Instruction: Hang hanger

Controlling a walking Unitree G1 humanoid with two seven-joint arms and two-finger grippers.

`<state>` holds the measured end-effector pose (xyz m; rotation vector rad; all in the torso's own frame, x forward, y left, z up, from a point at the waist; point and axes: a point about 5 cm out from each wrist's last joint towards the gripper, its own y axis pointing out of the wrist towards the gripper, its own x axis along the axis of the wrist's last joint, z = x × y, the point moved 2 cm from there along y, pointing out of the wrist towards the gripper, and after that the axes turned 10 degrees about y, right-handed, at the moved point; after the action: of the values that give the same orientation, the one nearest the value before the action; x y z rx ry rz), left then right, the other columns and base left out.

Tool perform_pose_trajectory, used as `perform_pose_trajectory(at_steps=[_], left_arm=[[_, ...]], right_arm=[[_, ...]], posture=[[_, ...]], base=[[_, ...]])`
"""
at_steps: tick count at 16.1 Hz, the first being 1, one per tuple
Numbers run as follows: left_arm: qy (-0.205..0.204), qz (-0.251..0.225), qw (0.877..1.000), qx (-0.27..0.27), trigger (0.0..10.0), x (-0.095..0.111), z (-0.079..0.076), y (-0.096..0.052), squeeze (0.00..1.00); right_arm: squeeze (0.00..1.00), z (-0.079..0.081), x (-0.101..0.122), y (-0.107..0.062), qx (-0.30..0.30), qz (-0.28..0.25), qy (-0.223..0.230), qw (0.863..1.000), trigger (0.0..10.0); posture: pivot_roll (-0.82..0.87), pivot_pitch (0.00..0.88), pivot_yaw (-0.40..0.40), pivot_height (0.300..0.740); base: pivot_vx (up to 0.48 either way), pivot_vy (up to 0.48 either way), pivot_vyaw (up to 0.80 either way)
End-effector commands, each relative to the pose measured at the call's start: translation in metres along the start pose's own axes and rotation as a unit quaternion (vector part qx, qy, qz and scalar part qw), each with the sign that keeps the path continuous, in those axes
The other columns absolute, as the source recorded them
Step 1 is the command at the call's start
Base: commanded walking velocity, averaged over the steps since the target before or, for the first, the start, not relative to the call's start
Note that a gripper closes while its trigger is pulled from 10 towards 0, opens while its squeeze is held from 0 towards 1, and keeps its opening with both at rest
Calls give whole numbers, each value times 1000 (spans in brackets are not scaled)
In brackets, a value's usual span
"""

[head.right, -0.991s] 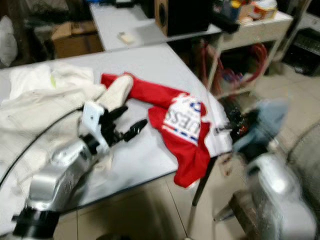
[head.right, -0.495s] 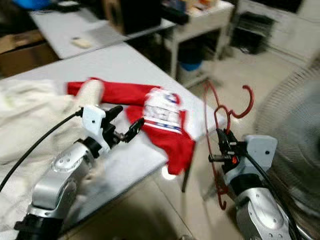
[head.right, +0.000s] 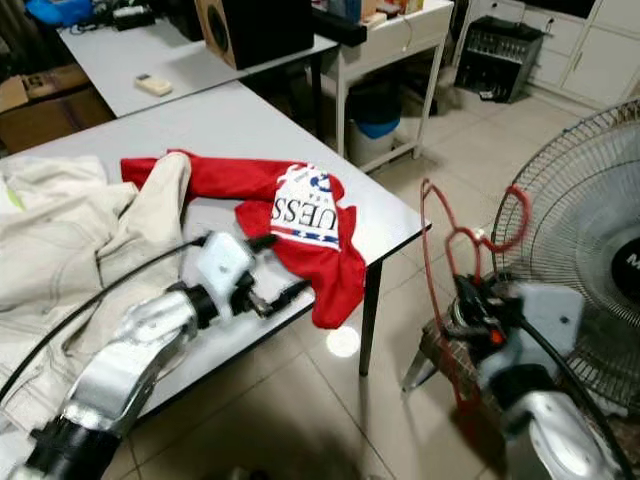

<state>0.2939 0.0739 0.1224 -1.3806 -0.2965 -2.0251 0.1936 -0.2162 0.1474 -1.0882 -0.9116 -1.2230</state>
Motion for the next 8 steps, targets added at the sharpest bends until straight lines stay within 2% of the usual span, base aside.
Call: perform_pose_trajectory(at_steps=[1,2,3,4,5,8], left_arm=[[28,6,999,-15,10000,0,1,2,890],[62,18,997,-44,10000,-4,2,7,0],[75,24,995,-53,10000,-6,4,9,0],[108,34,991,-71,4745,-11,11,16,0],[114,37,990,-68,0,-13,16,22,0],[165,68,981,-82,0,-26,21,31,0]], right_arm=[[0,-6,0,-2,-11,5,-1,1000,10000],[0,-11,-1,-6,-21,9,-5,1000,10000],[0,-12,-1,-8,-21,10,-6,1000,10000],[0,-11,0,-12,-15,11,-5,1000,10000],[0,-12,0,-14,-16,11,-3,1000,10000],[0,-12,-2,-14,-19,10,-3,1000,10000]], posture=[[-133,76,78,740],[-147,81,86,740],[-149,82,87,740],[-166,85,90,740],[-173,85,90,740],[-191,82,97,740]], base=[[0,0,0],[0,0,0],[0,0,0],[0,0,0],[0,0,0],[0,0,0]])
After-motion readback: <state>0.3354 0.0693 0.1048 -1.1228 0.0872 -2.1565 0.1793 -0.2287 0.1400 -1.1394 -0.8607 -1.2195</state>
